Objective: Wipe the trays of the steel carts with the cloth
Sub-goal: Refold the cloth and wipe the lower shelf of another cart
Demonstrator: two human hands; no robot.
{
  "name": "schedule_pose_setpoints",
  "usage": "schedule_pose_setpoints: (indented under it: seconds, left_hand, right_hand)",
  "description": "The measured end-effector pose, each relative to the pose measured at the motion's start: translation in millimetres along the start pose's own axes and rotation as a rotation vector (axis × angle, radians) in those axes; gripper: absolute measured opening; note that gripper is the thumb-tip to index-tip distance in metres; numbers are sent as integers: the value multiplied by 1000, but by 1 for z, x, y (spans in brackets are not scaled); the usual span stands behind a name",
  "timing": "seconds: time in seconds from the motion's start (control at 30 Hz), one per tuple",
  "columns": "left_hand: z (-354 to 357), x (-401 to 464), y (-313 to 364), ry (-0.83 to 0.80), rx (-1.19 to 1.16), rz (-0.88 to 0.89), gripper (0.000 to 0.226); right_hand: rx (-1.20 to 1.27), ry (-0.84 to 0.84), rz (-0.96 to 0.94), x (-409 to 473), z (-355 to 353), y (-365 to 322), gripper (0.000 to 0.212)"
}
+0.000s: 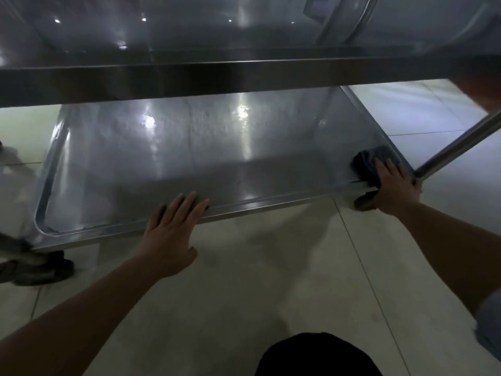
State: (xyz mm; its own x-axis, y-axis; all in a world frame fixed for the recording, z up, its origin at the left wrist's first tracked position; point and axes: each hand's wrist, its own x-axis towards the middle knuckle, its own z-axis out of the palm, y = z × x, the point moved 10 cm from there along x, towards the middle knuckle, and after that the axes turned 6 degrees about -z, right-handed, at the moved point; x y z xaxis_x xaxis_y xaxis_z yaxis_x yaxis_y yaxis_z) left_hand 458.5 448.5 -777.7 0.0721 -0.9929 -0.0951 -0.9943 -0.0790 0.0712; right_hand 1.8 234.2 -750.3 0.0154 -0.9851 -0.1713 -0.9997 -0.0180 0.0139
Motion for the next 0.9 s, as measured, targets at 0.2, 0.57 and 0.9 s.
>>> schedule_pose_setpoints:
  seconds: [0.2, 0.57, 0.9]
  left_hand:
    - [1, 0, -1, -7, -14, -13, 113]
    - [-24, -1, -12, -113, -495, 14, 104]
    - [-83, -105, -149, 439, -503, -197, 34]
  right_hand:
    - [41, 20, 101, -8, 1, -3, 102]
    - [-141, 26, -343, -117, 16, -236, 75]
    - [-216, -67, -867, -213, 23, -452, 80]
